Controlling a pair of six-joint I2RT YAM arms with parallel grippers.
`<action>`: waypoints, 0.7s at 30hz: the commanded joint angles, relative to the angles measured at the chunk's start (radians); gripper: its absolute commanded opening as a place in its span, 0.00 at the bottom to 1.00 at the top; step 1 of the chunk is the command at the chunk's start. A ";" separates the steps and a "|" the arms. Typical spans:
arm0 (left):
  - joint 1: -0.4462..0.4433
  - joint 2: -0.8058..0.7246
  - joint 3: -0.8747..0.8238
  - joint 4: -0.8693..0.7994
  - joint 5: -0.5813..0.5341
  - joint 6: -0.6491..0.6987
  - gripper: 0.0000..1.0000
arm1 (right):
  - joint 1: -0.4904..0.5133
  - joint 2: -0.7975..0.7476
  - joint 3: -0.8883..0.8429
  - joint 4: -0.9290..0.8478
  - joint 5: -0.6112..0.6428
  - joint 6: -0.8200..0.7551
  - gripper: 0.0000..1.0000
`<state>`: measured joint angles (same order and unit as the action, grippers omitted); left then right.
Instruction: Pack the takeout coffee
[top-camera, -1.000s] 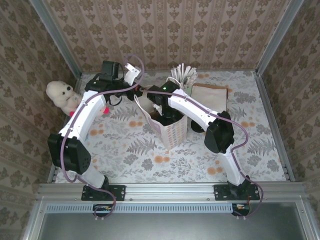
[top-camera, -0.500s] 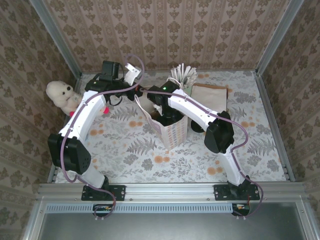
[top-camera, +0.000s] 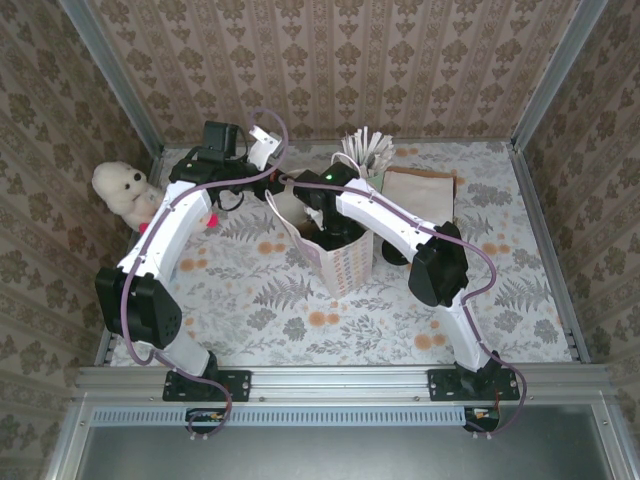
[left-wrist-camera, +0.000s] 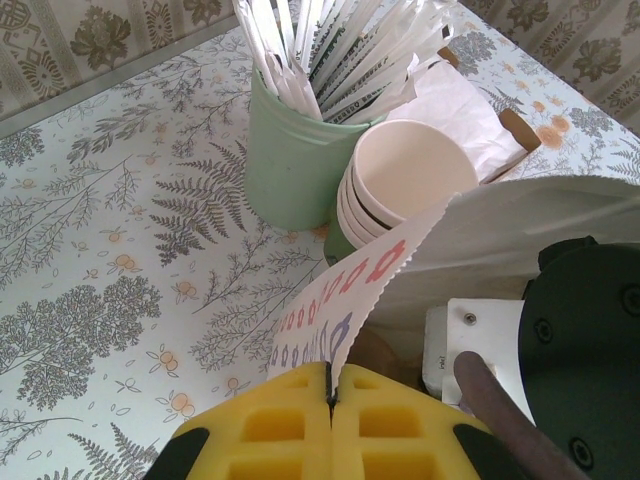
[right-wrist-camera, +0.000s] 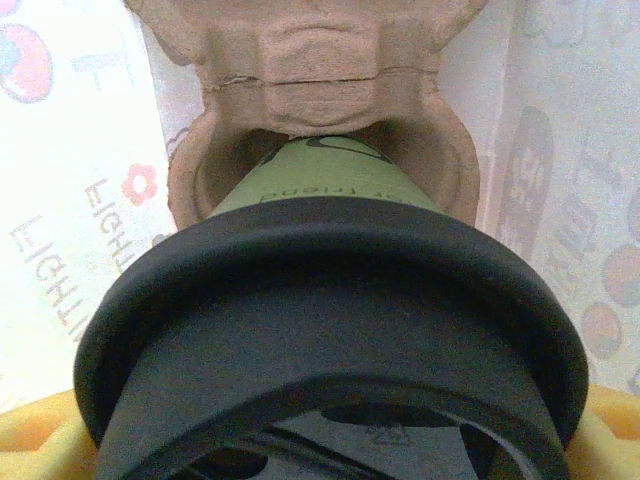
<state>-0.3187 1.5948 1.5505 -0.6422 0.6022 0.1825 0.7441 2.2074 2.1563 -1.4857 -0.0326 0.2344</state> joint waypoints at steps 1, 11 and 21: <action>-0.001 -0.016 0.008 -0.010 0.033 -0.003 0.00 | -0.004 0.003 -0.024 0.053 -0.004 -0.014 0.33; -0.002 -0.012 0.007 -0.013 0.034 -0.005 0.00 | -0.013 0.007 -0.060 0.059 0.009 -0.006 0.33; -0.002 -0.012 0.024 -0.016 0.034 -0.009 0.00 | -0.013 0.008 -0.090 0.061 0.034 -0.003 0.33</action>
<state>-0.3187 1.5948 1.5505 -0.6464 0.6018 0.1822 0.7395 2.2070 2.0964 -1.4204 -0.0338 0.2344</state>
